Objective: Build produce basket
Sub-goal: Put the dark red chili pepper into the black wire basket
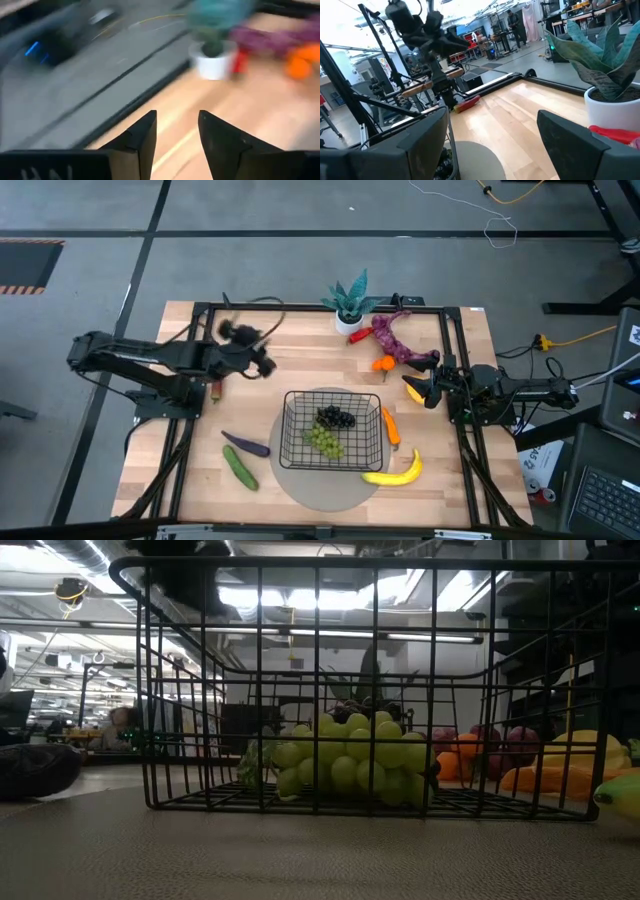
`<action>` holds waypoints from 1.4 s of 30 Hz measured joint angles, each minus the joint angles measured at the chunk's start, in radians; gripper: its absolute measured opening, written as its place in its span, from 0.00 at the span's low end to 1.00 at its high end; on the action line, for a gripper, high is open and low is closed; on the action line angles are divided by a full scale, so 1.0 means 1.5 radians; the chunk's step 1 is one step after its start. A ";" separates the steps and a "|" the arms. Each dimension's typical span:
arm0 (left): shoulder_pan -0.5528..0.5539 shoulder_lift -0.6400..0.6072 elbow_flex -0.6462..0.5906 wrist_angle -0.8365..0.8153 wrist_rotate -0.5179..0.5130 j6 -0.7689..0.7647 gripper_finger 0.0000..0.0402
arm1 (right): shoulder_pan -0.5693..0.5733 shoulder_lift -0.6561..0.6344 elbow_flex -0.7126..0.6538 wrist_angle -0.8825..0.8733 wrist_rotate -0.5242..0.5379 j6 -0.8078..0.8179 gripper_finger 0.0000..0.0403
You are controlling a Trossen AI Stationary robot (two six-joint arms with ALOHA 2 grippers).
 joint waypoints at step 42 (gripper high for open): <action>0.160 0.392 -0.005 -0.575 0.356 -0.722 0.35 | 0.000 0.000 0.000 -0.009 0.000 -0.001 0.77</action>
